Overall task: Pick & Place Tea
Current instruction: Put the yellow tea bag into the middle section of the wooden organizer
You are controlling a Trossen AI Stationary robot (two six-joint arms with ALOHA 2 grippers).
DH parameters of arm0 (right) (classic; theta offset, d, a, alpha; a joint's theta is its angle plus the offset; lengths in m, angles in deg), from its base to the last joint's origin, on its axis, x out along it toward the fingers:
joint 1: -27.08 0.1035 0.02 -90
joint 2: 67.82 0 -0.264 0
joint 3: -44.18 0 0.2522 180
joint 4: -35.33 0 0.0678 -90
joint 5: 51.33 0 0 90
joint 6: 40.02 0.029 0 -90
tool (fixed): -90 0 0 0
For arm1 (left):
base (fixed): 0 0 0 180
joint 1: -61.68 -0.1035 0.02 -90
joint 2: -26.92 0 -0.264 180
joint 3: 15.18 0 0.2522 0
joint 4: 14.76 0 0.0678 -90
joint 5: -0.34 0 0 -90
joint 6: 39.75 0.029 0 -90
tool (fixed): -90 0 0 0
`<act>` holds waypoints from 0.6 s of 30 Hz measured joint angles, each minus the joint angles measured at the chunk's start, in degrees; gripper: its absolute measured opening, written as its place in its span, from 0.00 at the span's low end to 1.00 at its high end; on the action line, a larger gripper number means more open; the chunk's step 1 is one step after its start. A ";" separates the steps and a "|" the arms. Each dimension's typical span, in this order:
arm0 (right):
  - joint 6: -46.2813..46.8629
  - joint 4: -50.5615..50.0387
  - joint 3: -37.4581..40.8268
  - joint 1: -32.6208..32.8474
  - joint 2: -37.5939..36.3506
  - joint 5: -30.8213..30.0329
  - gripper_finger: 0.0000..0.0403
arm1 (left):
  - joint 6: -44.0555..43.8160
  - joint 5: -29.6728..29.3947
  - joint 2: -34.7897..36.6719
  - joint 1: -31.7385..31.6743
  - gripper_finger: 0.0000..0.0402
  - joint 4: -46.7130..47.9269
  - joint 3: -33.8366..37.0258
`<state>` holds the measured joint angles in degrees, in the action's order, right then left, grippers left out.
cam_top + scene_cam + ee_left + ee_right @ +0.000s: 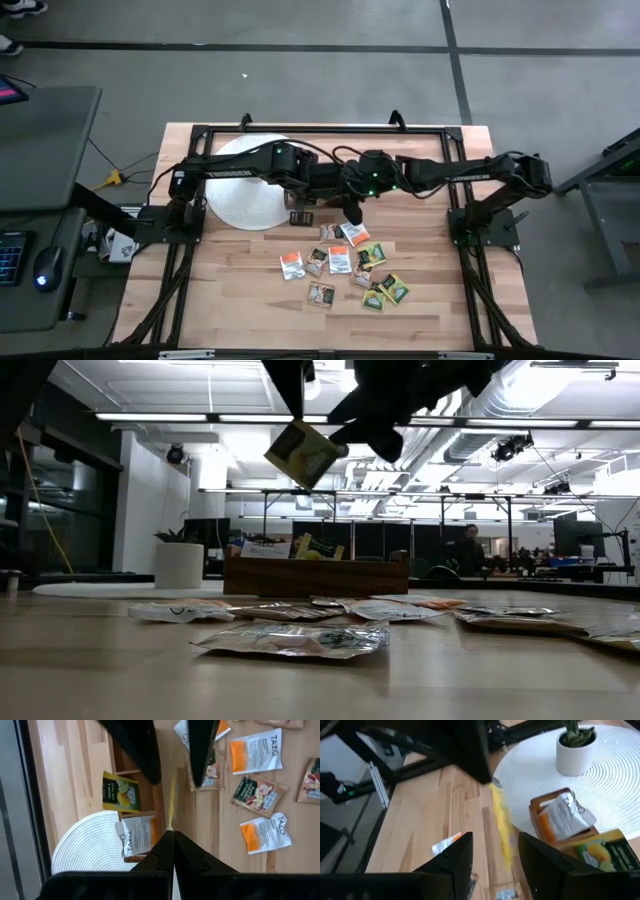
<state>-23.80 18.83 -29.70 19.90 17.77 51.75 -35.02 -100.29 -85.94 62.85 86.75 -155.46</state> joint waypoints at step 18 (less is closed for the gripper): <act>-4.66 3.89 0.02 -1.12 1.19 6.80 0.38 | 2.42 2.82 0.00 0.40 0.00 -1.20 0.02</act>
<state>-28.46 22.71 -29.68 18.78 18.96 58.55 -32.61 -97.47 -85.94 63.26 85.54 -155.43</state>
